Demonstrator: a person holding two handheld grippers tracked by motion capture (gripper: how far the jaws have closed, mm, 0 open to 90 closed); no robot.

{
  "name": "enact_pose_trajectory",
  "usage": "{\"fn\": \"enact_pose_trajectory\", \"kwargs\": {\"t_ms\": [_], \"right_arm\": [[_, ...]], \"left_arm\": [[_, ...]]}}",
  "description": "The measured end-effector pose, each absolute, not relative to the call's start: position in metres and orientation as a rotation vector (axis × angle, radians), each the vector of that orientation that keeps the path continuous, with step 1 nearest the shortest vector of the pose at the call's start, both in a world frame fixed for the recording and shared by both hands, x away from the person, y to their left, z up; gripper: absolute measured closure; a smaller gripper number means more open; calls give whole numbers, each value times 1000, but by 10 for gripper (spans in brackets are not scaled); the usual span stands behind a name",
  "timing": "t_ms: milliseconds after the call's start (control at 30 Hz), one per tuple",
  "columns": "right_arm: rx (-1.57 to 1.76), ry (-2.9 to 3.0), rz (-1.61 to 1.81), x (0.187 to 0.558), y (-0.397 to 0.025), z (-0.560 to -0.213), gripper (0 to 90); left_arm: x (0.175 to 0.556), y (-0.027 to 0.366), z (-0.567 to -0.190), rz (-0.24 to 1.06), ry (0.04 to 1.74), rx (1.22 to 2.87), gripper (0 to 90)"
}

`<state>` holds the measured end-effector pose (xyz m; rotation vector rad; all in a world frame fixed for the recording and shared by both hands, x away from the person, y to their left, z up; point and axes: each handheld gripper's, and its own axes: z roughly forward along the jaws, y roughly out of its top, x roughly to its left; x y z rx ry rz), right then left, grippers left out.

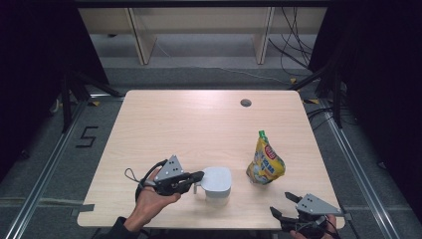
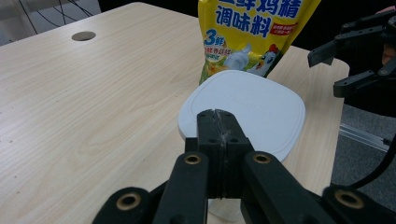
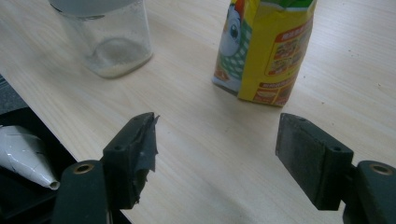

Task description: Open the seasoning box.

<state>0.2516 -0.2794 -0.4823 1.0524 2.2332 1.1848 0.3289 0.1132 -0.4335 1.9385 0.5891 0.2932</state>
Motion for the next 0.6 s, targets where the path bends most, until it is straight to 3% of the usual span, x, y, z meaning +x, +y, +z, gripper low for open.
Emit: {"fn": "enact_pose_trajectory", "kwargs": {"t_ms": [600], "right_arm": [[976, 2273, 1182, 249, -274, -480, 488]], "left_arm": [[327, 114, -436, 287, 607, 1921, 889]]}}
